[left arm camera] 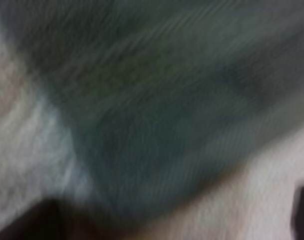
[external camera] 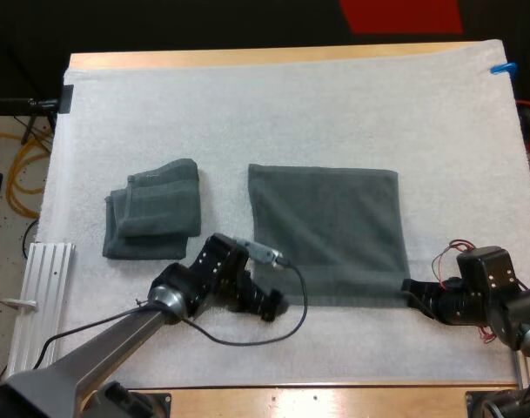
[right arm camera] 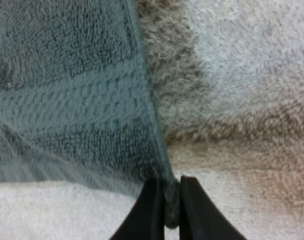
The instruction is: Pick towel from pile fold and stack
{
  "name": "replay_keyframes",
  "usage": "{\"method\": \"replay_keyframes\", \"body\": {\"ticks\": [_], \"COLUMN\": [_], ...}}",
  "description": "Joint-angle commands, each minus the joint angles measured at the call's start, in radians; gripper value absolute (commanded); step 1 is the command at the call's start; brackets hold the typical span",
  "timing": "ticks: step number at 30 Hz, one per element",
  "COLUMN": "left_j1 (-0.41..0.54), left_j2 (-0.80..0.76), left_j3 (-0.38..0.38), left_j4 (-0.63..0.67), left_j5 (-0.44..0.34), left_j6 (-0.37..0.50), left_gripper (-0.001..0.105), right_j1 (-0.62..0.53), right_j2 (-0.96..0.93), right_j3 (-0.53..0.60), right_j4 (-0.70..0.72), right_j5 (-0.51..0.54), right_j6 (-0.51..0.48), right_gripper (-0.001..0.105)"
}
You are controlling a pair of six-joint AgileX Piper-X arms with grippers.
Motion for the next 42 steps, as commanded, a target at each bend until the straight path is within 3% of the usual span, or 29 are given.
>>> {"method": "replay_keyframes", "body": {"ticks": [1, 6, 13, 18, 23, 27, 30, 34, 38, 40, 42], "left_j1": [-0.003, -0.003, -0.003, -0.003, -0.003, -0.001, 0.027, 0.129, 0.267, 0.341, 0.387], "left_j2": [0.034, 0.101, 0.099, 0.034, -0.157, -0.262, -0.283, -0.238, -0.137, -0.059, -0.003], "left_j3": [-0.005, -0.044, -0.049, -0.049, -0.049, -0.049, -0.049, -0.049, -0.049, -0.049, -0.053], "left_j4": [-0.014, -0.017, 0.006, 0.071, 0.264, 0.330, 0.276, 0.159, -0.009, -0.144, -0.241], "left_j5": [0.015, 0.026, 0.027, 0.027, 0.027, 0.027, 0.035, 0.092, 0.260, 0.371, 0.425], "left_j6": [-0.009, -0.007, -0.004, 0.001, 0.028, 0.031, 0.010, -0.015, -0.064, -0.130, -0.191], "left_gripper": [0.082, 0.059, 0.002, 0.000, 0.000, 0.000, 0.000, 0.000, 0.000, 0.000, 0.000], "right_j1": [0.001, 0.001, 0.001, 0.001, 0.001, 0.001, 0.001, 0.001, 0.001, -0.001, -0.002], "right_j2": [-0.006, -0.006, -0.006, -0.022, -0.123, -0.216, -0.247, -0.189, -0.061, 0.034, 0.111], "right_j3": [0.000, 0.000, 0.000, -0.005, -0.040, -0.056, -0.055, -0.055, -0.055, -0.055, -0.055], "right_j4": [0.010, 0.010, 0.010, 0.025, 0.175, 0.244, 0.214, 0.036, -0.179, -0.295, -0.391], "right_j5": [-0.002, -0.014, -0.014, -0.015, -0.015, -0.035, -0.031, -0.024, -0.014, 0.001, 0.017], "right_j6": [-0.009, -0.009, -0.009, -0.009, -0.014, -0.010, 0.053, 0.152, 0.222, 0.266, 0.301], "right_gripper": [0.000, 0.000, 0.000, 0.000, 0.000, 0.000, 0.000, 0.000, 0.000, 0.000, 0.000]}}
